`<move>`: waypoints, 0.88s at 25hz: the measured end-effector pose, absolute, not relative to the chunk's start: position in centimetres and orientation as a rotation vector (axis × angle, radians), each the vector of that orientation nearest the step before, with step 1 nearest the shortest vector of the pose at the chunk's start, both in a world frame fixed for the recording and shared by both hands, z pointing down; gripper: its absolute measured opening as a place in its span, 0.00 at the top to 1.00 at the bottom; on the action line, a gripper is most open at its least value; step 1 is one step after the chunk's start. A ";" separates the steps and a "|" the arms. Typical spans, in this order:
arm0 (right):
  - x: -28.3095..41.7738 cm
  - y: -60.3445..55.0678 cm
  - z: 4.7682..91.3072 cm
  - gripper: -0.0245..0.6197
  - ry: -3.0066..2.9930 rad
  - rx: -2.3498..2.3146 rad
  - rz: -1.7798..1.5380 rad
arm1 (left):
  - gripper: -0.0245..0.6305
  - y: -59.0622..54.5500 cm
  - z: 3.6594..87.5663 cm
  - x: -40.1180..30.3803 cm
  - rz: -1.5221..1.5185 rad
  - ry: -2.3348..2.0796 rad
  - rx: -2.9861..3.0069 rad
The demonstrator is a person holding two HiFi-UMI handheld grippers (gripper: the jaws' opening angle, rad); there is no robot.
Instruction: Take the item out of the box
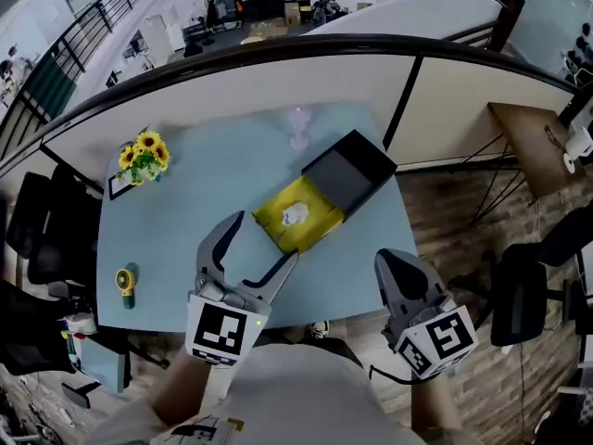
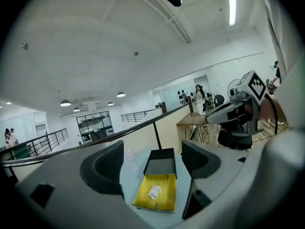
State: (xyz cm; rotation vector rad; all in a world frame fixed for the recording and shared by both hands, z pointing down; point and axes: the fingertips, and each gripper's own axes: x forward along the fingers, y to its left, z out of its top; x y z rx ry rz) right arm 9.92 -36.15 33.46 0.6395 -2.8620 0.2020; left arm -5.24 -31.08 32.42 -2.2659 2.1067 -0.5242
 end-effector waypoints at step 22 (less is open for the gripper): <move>3.6 -41.2 40.7 0.95 -2.758 0.550 0.351 | 0.40 -36.2 42.8 -10.0 -0.788 2.171 -2.402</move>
